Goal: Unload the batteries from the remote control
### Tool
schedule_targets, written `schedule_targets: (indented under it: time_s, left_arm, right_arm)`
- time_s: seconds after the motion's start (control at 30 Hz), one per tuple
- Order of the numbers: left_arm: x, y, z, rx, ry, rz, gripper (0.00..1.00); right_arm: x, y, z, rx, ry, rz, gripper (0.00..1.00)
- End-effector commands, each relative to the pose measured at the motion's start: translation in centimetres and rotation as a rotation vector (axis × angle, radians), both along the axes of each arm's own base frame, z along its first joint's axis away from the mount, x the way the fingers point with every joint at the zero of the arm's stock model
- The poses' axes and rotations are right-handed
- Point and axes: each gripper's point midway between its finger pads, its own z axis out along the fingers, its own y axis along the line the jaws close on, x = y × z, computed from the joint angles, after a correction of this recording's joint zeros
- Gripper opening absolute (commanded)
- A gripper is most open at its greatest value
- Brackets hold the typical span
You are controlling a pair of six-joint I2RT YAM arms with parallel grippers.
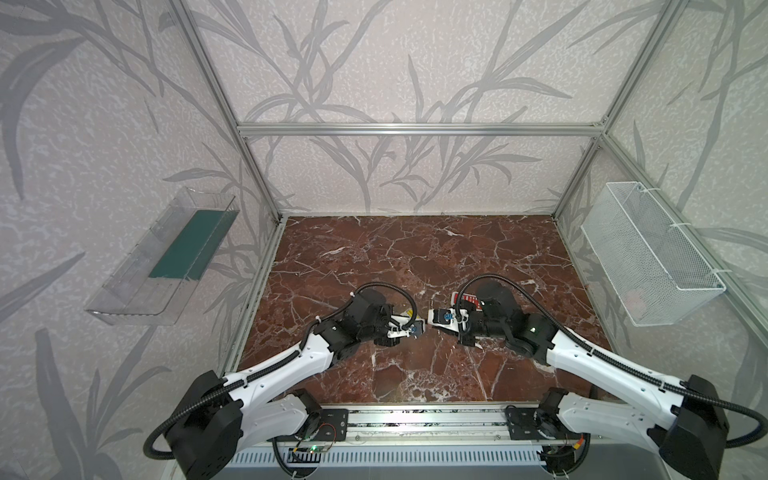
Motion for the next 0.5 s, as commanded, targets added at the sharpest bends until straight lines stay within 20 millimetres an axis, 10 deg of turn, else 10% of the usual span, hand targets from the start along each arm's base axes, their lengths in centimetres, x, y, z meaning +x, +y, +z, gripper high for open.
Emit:
schedule_targets:
  time_s: [0.0,0.07,0.17,0.3,0.47]
  left_arm:
    - [0.2,-0.5,1.9,-0.055,-0.037,-0.006,0.00]
    - [0.8,-0.4,2.2,-0.075,-0.051,0.031,0.03]
    - [2.0,0.0,2.9,-0.119,-0.082,0.112,0.34]
    - [4.3,1.9,4.4,-0.207,-0.088,0.292,0.99]
    - [8.3,6.4,7.1,-0.353,-0.017,0.647,0.99]
  right_arm:
    - [0.0,0.2,0.7,-0.002,-0.002,0.002,0.04]
    - [0.2,0.0,0.6,-0.004,-0.005,-0.011,0.00]
    - [0.6,-0.4,0.4,-0.004,-0.008,-0.049,0.00]
    - [1.2,-1.2,0.3,0.017,-0.021,-0.123,0.00]
    - [1.6,-2.2,0.1,0.043,-0.026,-0.205,0.00]
